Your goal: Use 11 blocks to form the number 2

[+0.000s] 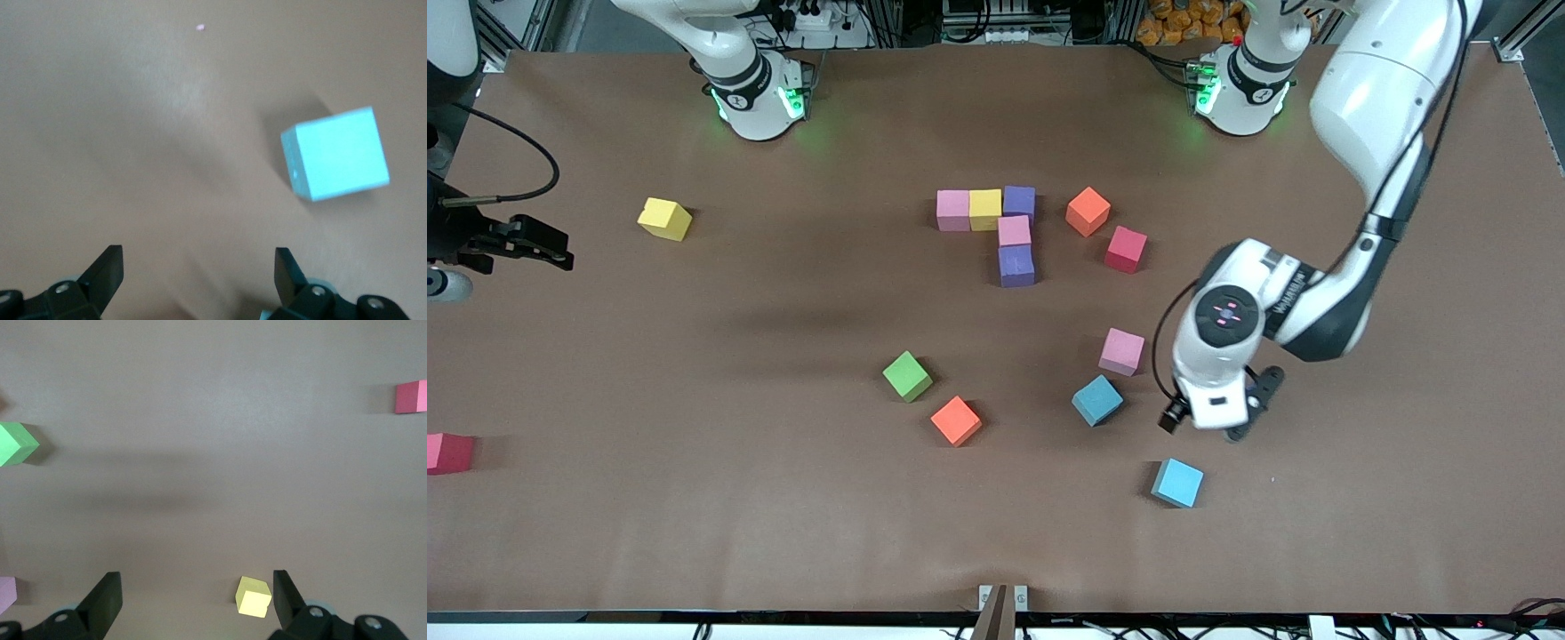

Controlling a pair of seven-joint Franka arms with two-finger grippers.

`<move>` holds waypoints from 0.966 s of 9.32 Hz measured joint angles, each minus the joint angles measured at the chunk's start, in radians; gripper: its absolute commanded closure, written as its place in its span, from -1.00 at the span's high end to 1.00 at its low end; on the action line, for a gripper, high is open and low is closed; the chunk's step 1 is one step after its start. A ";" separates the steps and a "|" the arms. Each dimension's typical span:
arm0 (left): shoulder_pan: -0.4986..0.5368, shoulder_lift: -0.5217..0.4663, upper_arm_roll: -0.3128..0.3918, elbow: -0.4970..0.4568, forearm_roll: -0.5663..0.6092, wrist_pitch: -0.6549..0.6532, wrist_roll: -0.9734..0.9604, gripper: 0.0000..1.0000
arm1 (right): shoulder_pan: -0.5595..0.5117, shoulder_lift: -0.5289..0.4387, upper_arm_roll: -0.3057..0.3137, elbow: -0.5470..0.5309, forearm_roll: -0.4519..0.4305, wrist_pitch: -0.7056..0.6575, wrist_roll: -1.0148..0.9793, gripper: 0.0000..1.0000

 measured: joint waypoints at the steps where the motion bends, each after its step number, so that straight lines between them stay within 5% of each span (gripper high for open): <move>1: 0.023 0.005 0.001 0.004 0.000 0.032 -0.011 1.00 | 0.000 0.000 0.000 0.000 0.000 0.000 0.000 1.00; 9: 0.033 0.172 0.022 0.164 -0.002 0.241 -0.072 1.00 | 0.000 0.000 0.000 0.002 0.000 0.000 0.000 1.00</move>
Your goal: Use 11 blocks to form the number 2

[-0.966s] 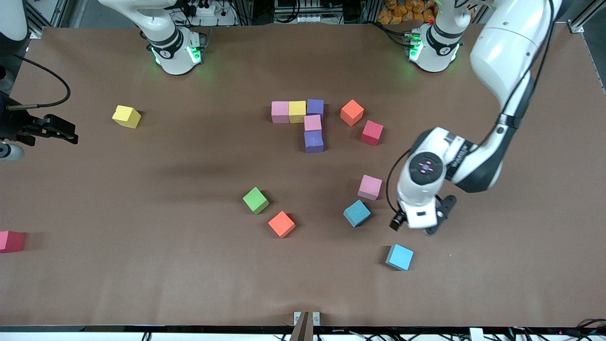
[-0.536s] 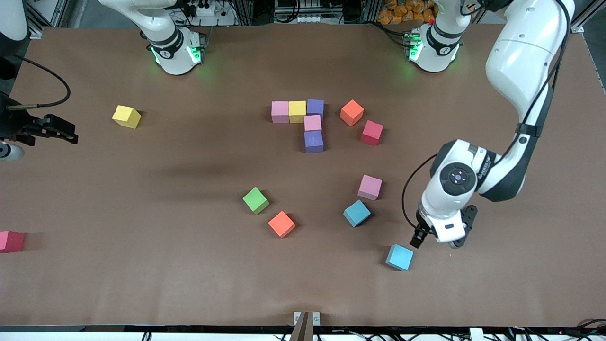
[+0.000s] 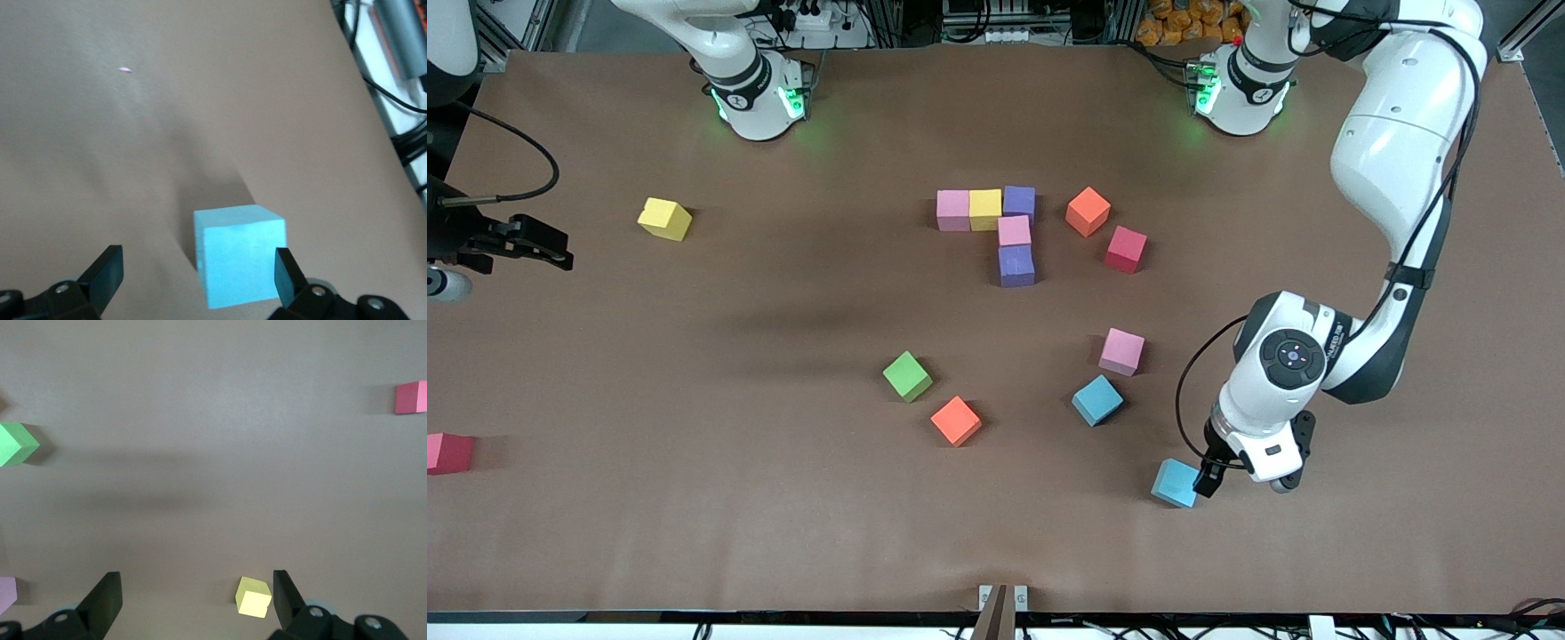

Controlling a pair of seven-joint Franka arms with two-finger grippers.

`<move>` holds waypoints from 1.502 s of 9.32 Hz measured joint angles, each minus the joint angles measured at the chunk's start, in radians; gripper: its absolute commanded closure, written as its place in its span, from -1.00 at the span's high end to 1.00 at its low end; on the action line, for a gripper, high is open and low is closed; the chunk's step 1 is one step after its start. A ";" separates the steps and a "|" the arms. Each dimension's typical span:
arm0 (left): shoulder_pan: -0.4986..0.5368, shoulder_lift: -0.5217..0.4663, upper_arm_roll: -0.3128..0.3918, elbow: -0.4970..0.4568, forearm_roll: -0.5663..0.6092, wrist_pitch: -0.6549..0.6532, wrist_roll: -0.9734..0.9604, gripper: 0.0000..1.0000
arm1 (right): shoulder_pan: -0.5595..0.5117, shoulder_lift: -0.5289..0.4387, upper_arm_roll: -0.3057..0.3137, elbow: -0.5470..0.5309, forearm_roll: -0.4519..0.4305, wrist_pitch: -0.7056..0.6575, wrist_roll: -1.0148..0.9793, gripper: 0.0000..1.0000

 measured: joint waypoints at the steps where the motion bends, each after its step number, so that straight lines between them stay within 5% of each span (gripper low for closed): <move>1: -0.007 0.010 -0.001 0.003 -0.003 0.014 -0.001 1.00 | 0.000 0.000 0.000 0.000 0.000 0.000 0.000 1.00; 7: -0.047 -0.025 -0.101 -0.019 -0.117 -0.346 -0.087 1.00 | 0.000 0.000 0.000 0.005 0.000 0.000 0.000 1.00; 11: -0.031 -0.098 -0.166 -0.180 -0.120 -0.332 -0.257 1.00 | 0.000 0.001 0.000 0.006 0.000 -0.001 0.000 1.00; 14: -0.021 -0.208 -0.170 -0.404 -0.120 -0.145 -0.341 1.00 | 0.000 0.001 0.000 0.007 0.000 -0.001 0.001 1.00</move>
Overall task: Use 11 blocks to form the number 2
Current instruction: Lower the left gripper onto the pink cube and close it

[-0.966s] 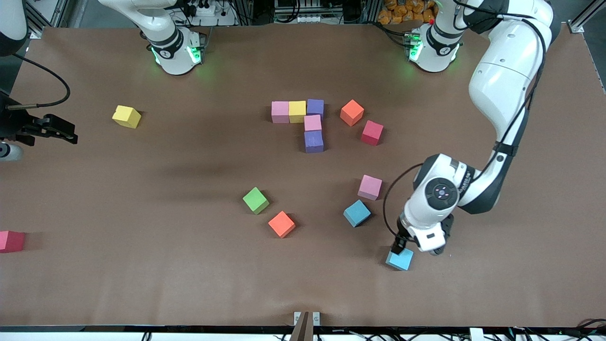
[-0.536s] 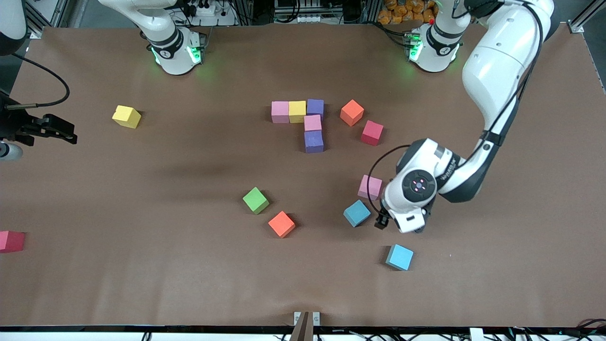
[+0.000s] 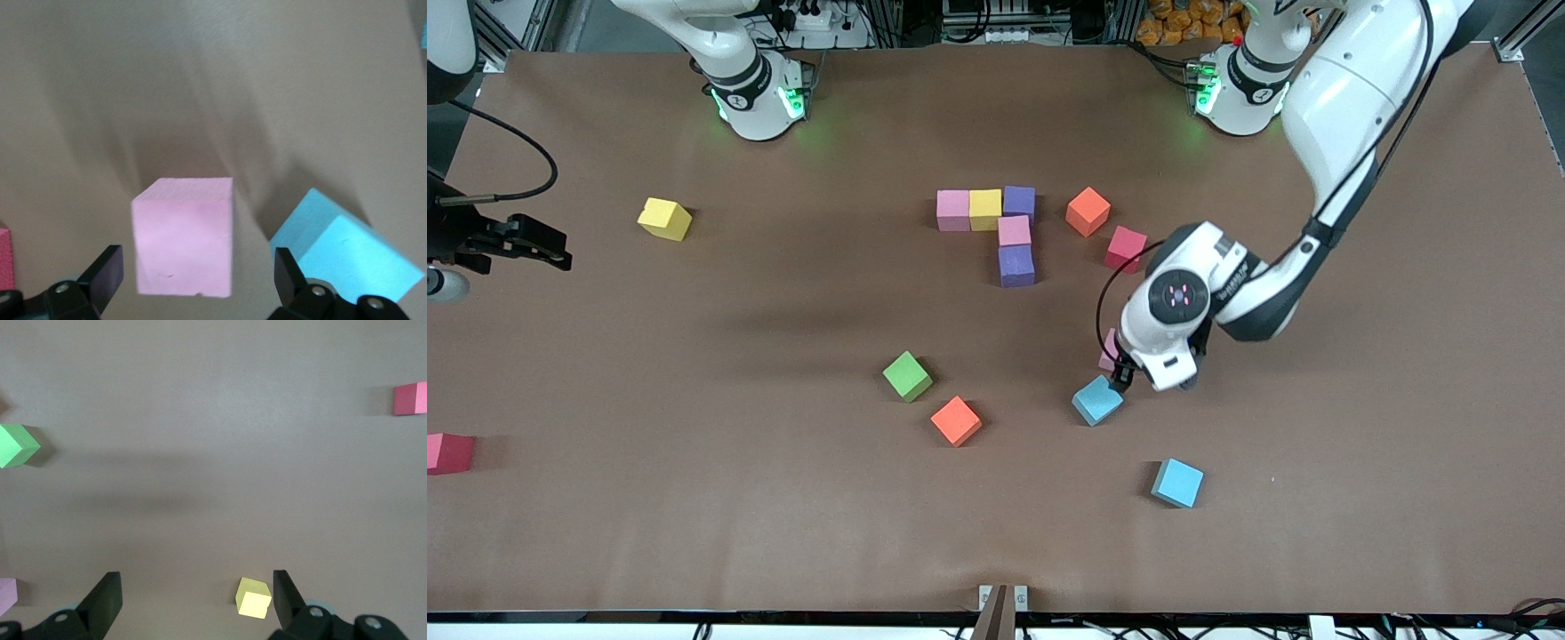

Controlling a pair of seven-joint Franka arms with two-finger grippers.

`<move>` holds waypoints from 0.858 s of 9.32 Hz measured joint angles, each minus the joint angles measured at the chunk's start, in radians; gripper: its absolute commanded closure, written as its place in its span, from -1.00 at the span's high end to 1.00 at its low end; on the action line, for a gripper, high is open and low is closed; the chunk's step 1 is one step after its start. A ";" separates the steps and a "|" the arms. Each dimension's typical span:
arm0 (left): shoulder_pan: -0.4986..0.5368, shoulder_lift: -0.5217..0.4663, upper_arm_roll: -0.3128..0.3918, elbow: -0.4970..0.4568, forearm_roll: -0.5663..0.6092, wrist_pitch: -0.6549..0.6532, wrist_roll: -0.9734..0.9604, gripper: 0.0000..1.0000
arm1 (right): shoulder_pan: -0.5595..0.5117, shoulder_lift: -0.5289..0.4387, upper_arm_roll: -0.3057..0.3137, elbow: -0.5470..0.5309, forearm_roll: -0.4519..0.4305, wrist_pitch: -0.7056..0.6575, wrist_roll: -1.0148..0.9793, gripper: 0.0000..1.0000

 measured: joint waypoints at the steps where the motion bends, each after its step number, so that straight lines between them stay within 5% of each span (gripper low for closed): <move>1: 0.008 -0.035 0.000 -0.054 0.000 0.025 -0.015 1.00 | 0.000 0.000 0.000 0.000 0.000 0.000 0.000 1.00; 8: 0.020 -0.010 0.015 -0.112 0.049 0.138 -0.106 1.00 | 0.000 0.000 0.000 0.000 0.000 0.000 0.001 1.00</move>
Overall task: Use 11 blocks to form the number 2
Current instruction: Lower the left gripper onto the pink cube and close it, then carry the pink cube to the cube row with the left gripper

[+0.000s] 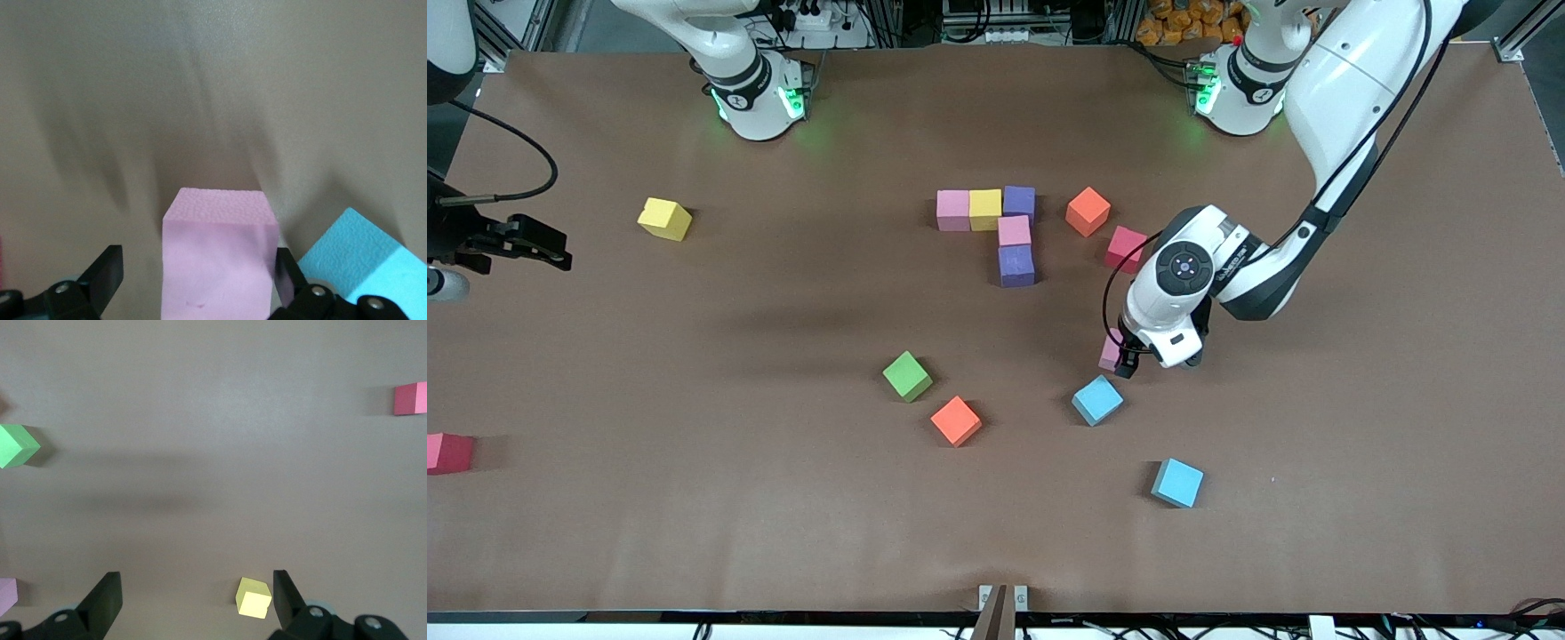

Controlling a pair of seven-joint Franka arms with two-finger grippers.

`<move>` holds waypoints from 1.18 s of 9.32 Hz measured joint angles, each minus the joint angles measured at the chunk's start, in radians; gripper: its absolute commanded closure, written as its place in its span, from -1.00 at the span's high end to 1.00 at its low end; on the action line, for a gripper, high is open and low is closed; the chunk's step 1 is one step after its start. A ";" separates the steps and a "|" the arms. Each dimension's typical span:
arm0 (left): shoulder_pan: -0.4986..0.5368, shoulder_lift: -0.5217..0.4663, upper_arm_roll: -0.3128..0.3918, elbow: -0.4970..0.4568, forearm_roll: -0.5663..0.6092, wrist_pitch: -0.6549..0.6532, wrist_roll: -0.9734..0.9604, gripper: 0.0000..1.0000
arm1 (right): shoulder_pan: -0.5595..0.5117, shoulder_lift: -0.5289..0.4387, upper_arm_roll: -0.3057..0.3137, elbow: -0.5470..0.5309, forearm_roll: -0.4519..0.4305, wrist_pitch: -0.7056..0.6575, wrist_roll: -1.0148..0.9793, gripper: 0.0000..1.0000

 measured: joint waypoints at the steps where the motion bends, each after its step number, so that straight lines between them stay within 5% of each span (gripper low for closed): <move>1: 0.000 0.016 0.000 -0.001 0.025 0.006 -0.021 1.00 | 0.000 0.000 0.000 0.000 0.000 0.000 0.000 1.00; 2: -0.001 0.030 0.000 -0.001 0.039 0.009 -0.030 1.00 | 0.000 0.000 0.000 0.000 0.000 0.000 0.000 1.00; 3: -0.001 0.038 0.000 -0.001 0.043 0.012 -0.031 -0.47 | 0.000 0.000 0.000 0.000 0.000 0.000 0.000 1.00; 4: -0.001 0.041 0.001 -0.001 0.045 0.012 -0.031 -0.99 | 0.000 0.000 0.000 0.000 0.000 0.000 0.000 1.00; 11: -0.001 0.005 -0.059 0.024 0.053 -0.009 -0.091 -1.00 | 0.000 0.001 0.000 0.000 0.000 -0.001 0.000 1.00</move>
